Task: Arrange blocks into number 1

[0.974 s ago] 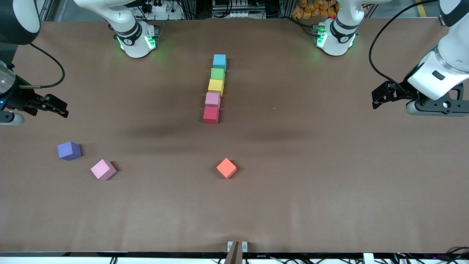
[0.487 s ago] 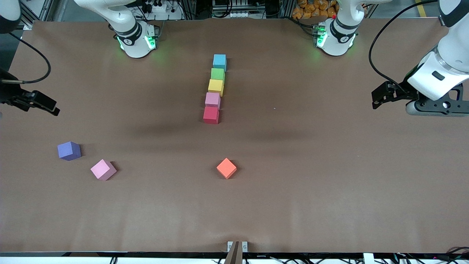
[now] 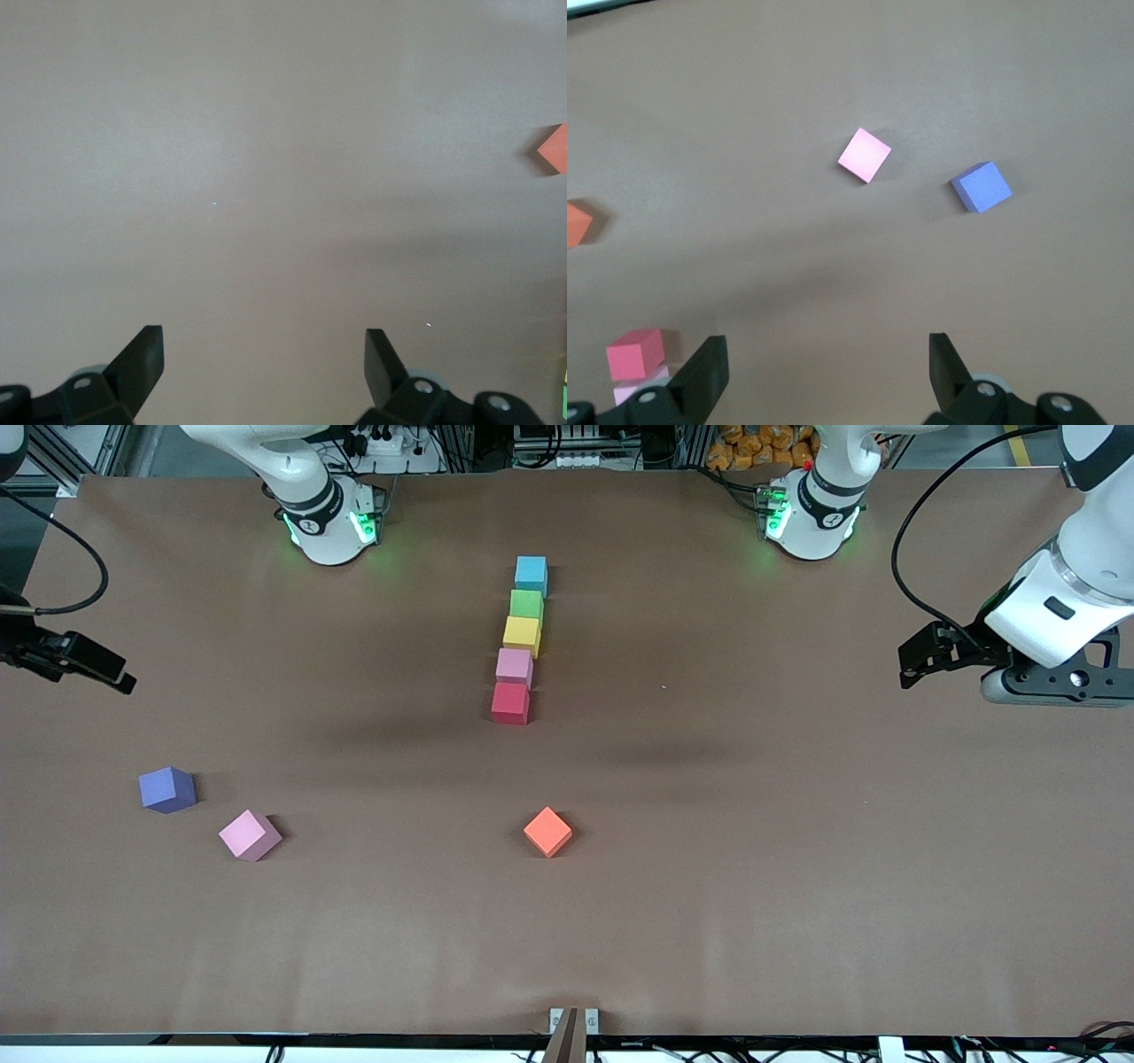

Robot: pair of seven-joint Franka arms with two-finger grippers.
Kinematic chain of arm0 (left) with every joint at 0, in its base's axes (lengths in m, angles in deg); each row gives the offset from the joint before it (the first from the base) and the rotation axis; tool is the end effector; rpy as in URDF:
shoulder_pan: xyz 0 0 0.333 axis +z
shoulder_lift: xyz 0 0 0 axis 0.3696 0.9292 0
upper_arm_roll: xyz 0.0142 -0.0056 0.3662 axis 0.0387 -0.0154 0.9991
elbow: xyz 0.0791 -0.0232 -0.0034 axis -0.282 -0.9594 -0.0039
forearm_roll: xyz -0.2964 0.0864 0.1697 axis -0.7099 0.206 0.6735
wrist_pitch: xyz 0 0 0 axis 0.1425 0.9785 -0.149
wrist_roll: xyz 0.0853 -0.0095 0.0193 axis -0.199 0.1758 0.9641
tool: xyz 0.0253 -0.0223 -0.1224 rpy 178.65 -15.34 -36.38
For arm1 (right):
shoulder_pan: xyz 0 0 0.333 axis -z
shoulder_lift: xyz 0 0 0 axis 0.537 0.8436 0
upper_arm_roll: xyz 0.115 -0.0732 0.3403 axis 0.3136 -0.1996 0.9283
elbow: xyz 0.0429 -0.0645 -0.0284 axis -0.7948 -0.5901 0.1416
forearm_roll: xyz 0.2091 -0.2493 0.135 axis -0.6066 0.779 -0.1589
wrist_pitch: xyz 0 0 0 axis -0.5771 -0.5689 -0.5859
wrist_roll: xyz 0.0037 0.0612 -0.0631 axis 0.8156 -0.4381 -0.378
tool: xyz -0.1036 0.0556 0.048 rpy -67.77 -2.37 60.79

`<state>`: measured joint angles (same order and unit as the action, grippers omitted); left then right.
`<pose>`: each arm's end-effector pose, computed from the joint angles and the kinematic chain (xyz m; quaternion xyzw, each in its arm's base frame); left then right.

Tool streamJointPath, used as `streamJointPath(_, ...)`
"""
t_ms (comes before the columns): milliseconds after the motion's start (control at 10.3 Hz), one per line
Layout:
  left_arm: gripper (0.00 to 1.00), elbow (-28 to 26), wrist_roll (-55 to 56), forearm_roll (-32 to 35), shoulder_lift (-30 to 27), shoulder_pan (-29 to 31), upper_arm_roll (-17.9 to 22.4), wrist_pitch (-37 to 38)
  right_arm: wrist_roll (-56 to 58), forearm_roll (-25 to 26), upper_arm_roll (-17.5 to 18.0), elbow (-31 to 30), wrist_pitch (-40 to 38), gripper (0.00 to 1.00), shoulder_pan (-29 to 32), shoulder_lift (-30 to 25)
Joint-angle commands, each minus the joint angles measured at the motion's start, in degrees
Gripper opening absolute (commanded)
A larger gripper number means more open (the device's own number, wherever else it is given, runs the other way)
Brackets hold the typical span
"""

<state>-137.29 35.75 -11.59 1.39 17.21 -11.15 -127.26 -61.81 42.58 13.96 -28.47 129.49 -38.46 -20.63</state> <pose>0.5344 -0.0942 0.6460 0.9993 -0.0331 0.0174 0.0030 0.5210 -0.0167 0.6532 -0.9953 0.0956 -0.0016 0.0166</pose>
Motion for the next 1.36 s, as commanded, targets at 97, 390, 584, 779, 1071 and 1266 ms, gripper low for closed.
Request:
streamJointPath(97, 1.00, 1.0, -0.4, 1.2, 0.3, -0.2, -0.2, 0.8, -1.1, -1.0, 5.1, 2.8, -3.6, 1.00, 5.5, 0.9)
streamJointPath(390, 1.00, 1.0, -0.4, 1.1, 0.3, -0.2, -0.2, 0.7, -1.0, -0.9, 5.0, 2.5, -2.9, 1.00, 6.0, 0.9)
streamJointPath(584, 1.00, 0.9, -0.4, 1.1, 0.3, -0.2, -0.2, 0.7, -1.0, -1.0, 5.2, 2.4, -2.7, 1.00, 6.8, 0.9)
streamJointPath(779, 1.00, 1.0, -0.4, 1.2, 0.3, -0.3, -0.2, 0.7, -0.8, -0.9, 6.4, 2.2, -2.5, 1.00, 8.1, 0.7)
streamJointPath(1071, 1.00, 1.0, -0.4, 1.2, 0.3, -0.3, -0.2, 0.7, -0.8, -0.7, 7.3, 2.1, -2.1, 1.00, 8.4, 0.7)
streamJointPath(1266, 1.00, 1.0, -0.4, 1.1, 0.3, -0.3, -0.2, 0.7, -0.8, -0.6, 7.2, 1.8, -2.2, 1.00, 7.7, 0.6)
